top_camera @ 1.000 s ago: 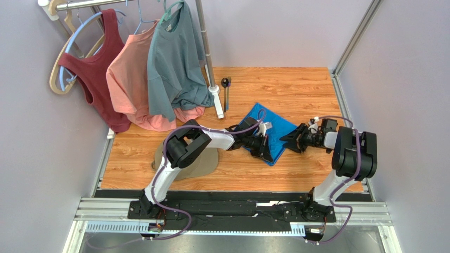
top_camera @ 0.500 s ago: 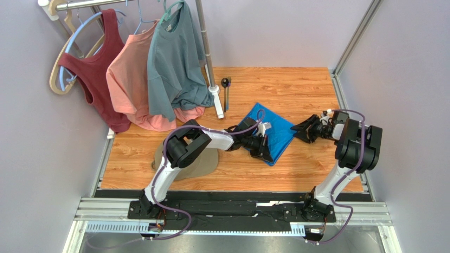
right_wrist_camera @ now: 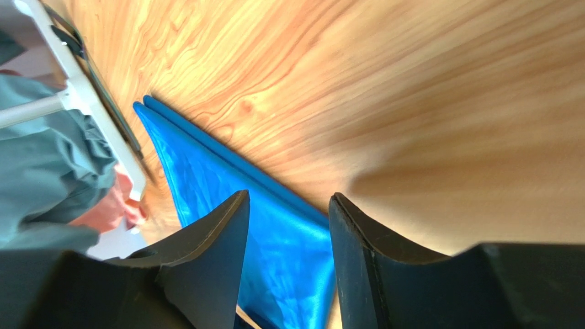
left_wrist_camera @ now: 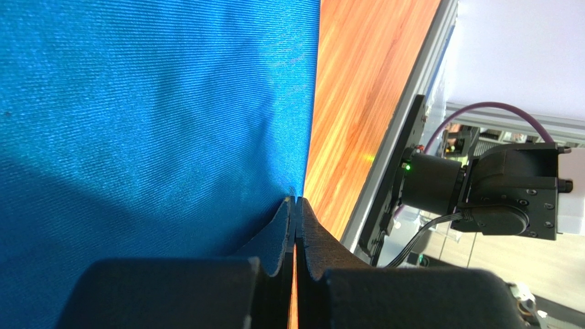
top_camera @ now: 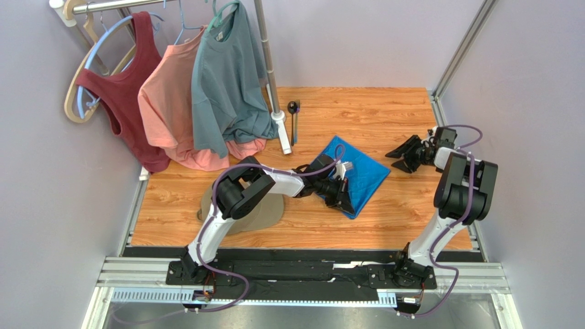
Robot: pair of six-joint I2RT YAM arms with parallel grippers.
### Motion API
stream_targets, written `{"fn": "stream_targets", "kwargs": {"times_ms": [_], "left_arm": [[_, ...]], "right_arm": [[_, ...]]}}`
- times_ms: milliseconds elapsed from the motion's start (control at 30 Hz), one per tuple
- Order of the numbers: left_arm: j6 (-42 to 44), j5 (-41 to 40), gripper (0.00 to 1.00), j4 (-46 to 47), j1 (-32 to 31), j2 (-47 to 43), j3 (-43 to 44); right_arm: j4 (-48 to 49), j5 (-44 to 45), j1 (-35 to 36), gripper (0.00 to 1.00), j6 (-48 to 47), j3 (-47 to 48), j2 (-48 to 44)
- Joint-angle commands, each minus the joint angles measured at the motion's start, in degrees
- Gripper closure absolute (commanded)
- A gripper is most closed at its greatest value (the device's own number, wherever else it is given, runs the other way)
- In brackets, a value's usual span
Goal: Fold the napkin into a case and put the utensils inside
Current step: Smooth out the square-folded napkin at the center of the board, then rotate the square-folded napkin at the center of the board.
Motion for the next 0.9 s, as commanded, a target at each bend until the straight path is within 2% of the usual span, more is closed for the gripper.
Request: {"fn": "stream_targets", "kwargs": {"times_ms": [0,133,200,267,333,400,433,500,600,633,667,700,867], "left_arm": [[0.63,-1.6,1.0,-6.34,-0.99,-0.55,0.23],[-0.16,-2.12,1.0,-4.84,-1.52,-4.15,-0.99],[0.01,-1.95,0.9,-5.01,-1.52,-7.48,-1.52],[2.46,-2.74,0.78,-8.08,-1.26,-10.65,-1.78],[5.53,-4.41,0.73,-12.02,-0.56,-15.75,-2.14],[6.77,-4.94,0.69,-14.23,1.28,-19.7,-1.88],[7.82,-5.03,0.69,-18.16,2.25,-20.5,-1.7],[10.54,-5.2,0.71,-21.69,5.57,-21.65,-0.22],[16.5,-9.06,0.82,-32.74,9.8,-19.29,4.35],[18.01,-9.77,0.85,-35.66,10.69,-17.8,6.37],[19.33,-10.64,0.9,-38.12,11.48,-14.31,10.65],[21.35,-11.52,0.91,-41.37,12.36,-12.71,12.52],[23.48,-17.66,0.96,-44.21,12.45,-3.31,21.05]], "right_arm": [[-11.0,13.1,2.84,0.48,-2.11,4.85,-10.0],[-18.39,15.67,5.3,0.48,-3.16,5.21,-18.6],[-22.0,17.87,9.07,0.47,-4.57,4.33,-21.6],[-22.19,16.13,11.45,0.47,-4.05,0.56,-25.89],[-20.61,10.6,12.77,0.48,-2.82,-4.43,-28.37],[-19.9,10.41,14.7,0.48,-2.47,-7.09,-31.98],[-19.38,10.06,17.06,0.48,-1.86,-8.23,-32.95],[-18.32,9.27,19.71,0.5,-1.06,-10.7,-34.09],[-15.95,11.02,26.12,0.56,1.31,-14.03,-34.54],[-14.81,11.37,28.31,0.59,2.18,-15.17,-34.45],[-12.02,11.46,29.38,0.68,3.76,-16.14,-34.1],[-10.6,11.2,30.0,0.72,4.21,-18.15,-32.97],[-6.45,12.6,31.32,0.86,2.73,-20.37,-26.55]]}}
